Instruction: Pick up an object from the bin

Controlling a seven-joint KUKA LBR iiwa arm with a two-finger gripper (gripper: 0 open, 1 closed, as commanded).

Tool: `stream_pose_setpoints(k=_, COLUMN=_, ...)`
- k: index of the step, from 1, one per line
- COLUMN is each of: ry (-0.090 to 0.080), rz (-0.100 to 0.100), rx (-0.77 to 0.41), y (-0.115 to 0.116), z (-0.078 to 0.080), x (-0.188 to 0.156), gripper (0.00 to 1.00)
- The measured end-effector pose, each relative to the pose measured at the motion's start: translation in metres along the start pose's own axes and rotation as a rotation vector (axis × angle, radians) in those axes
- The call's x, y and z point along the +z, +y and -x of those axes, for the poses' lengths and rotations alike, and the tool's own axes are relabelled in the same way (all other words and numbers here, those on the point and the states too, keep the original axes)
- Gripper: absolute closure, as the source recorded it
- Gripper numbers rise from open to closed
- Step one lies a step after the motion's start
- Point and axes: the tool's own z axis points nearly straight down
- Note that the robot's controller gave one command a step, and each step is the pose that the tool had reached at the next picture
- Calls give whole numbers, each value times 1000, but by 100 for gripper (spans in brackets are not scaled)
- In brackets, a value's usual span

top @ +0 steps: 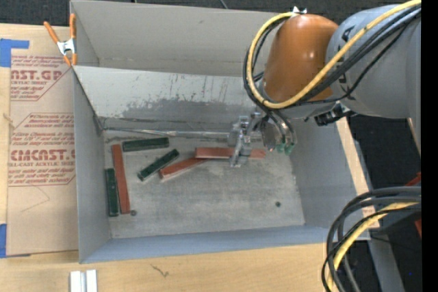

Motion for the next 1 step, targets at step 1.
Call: stream_pose_setpoints(k=1, ry=-1, rz=0, rx=-207, y=-13, z=17, x=-28, gripper=100)
